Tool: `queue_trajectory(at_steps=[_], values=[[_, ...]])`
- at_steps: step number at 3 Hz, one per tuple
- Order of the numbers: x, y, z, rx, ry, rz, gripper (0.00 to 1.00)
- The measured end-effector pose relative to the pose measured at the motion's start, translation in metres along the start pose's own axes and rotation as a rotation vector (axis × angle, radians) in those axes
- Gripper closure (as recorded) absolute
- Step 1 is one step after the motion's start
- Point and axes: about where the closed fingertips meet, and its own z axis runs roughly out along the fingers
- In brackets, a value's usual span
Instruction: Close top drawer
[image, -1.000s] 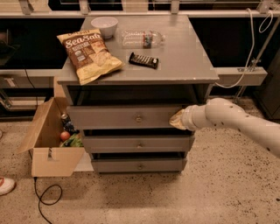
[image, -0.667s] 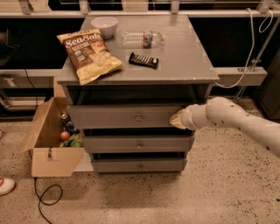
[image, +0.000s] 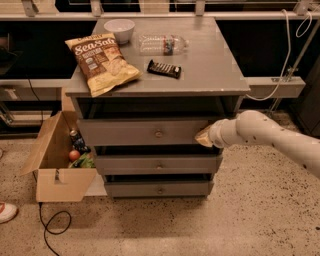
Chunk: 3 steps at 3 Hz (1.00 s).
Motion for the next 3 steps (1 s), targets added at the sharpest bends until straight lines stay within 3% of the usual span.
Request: queue_trajectory(at_steps=[2, 3], values=[[0.001, 0.002, -0.017, 0.023, -0.040, 0.039, 1.00], [0.000, 0.011, -0.044, 0.019, -0.094, 0.009, 1.00]])
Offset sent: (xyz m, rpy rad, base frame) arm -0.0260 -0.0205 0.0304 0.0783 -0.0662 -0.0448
